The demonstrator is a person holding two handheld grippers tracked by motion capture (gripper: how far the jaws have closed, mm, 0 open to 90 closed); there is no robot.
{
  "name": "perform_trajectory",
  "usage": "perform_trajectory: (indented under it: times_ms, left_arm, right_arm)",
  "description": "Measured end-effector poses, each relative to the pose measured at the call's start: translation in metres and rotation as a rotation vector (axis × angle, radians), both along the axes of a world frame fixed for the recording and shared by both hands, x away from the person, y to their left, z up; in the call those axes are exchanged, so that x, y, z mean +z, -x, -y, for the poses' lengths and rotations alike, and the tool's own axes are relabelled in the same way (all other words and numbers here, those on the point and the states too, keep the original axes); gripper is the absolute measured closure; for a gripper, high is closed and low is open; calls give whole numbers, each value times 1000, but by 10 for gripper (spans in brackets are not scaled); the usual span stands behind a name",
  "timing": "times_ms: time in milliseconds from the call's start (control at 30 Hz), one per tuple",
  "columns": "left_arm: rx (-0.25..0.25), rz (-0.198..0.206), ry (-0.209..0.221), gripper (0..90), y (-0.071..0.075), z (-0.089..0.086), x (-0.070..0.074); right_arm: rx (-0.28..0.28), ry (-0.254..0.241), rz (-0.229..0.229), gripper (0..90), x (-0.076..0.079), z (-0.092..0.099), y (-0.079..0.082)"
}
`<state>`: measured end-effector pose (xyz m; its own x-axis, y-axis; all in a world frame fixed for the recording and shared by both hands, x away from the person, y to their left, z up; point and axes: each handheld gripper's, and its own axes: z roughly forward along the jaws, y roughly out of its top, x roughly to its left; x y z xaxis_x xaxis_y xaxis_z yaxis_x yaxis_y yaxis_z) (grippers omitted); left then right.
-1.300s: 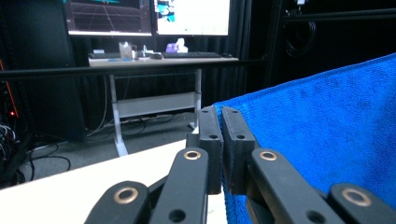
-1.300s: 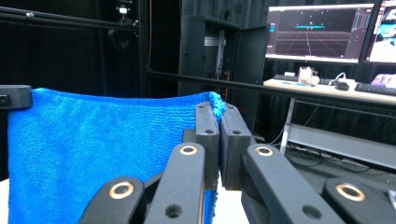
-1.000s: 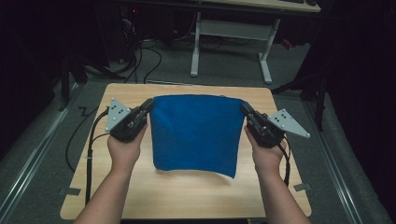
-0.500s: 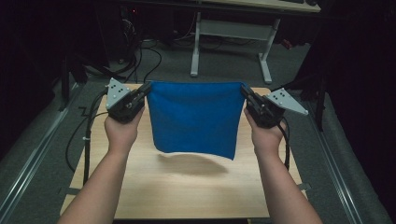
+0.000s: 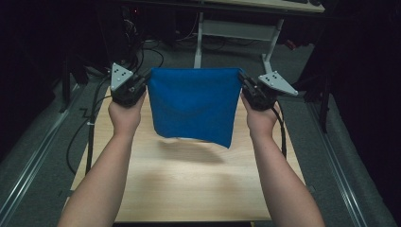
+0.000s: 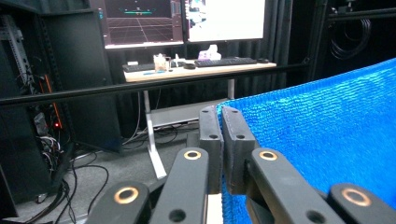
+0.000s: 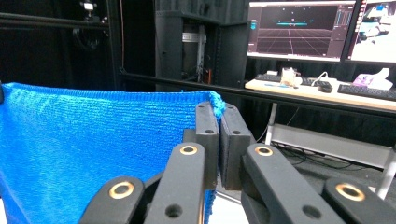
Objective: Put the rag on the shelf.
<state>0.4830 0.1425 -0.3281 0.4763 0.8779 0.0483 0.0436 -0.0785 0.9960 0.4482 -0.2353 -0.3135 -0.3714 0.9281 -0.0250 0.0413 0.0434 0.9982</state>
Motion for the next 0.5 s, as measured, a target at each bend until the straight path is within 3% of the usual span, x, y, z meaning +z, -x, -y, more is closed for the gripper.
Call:
perform_trajectory:
  times_ms: [133, 300, 433, 500]
  left_arm:
    - [15, -12, -24, 879, -17, 3, 0]
    - [17, -42, -33, 879, -36, 9, -3]
    - [23, -80, -77, 878, -51, 15, -9]
    - [19, -104, -78, 879, -55, 16, -13]
  right_arm:
    - [3, 4, -24, 888, -1, 0, -19]
    - [-25, 53, -51, 888, -2, 0, -42]
    - [-46, 78, -70, 888, -6, 2, -56]
    - [-48, 88, -80, 888, -8, 2, -60]
